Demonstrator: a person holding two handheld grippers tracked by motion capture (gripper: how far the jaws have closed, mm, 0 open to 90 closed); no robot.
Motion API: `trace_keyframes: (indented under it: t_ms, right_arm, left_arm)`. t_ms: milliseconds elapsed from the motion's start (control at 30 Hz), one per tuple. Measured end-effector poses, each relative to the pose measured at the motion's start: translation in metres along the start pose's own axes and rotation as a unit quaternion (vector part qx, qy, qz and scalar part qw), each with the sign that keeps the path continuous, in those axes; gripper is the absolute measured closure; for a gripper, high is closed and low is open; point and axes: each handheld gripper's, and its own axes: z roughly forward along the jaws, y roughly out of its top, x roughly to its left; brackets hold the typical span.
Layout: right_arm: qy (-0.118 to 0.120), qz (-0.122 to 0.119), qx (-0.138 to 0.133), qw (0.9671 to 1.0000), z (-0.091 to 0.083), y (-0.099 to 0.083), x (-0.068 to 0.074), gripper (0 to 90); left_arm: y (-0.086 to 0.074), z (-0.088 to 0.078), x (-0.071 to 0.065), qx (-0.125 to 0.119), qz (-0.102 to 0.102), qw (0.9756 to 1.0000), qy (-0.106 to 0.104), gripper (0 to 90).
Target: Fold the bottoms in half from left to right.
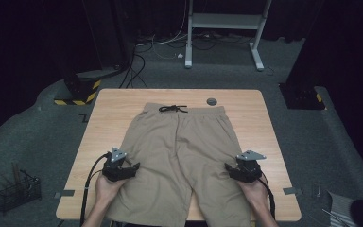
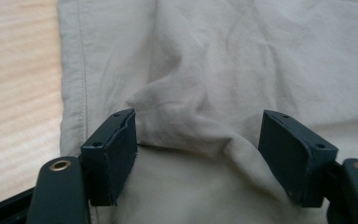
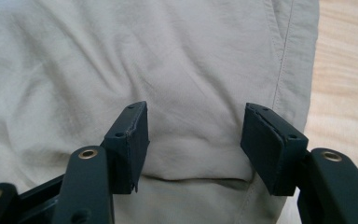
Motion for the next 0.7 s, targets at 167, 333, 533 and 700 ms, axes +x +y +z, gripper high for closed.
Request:
trace_keyframes:
  t_ms: [167, 333, 533, 700]
  right_arm:
    - [-0.012, 0.0, -0.019, 0.9997, -0.005, 0.011, 0.005, 43.1]
    - [0.003, 0.011, -0.031, 0.9995, 0.009, 0.04, 0.012, 46.1]
    - [0.001, 0.016, -0.004, 0.9999, 0.038, 0.053, 0.015, 47.3]
    - [-0.008, 0.004, 0.01, 0.9999, 0.04, 0.042, 0.017, 47.0]
  left_arm:
    - [0.022, -0.005, -0.004, -0.029, -0.006, 0.9996, -0.005, 29.4]
    - [0.05, 0.012, -0.011, -0.033, -0.003, 0.9994, -0.01, 29.6]
    - [0.054, 0.043, -0.006, -0.004, -0.021, 0.9997, -0.007, 30.2]
    - [0.041, 0.044, -0.007, -0.011, -0.028, 0.9995, -0.005, 31.1]
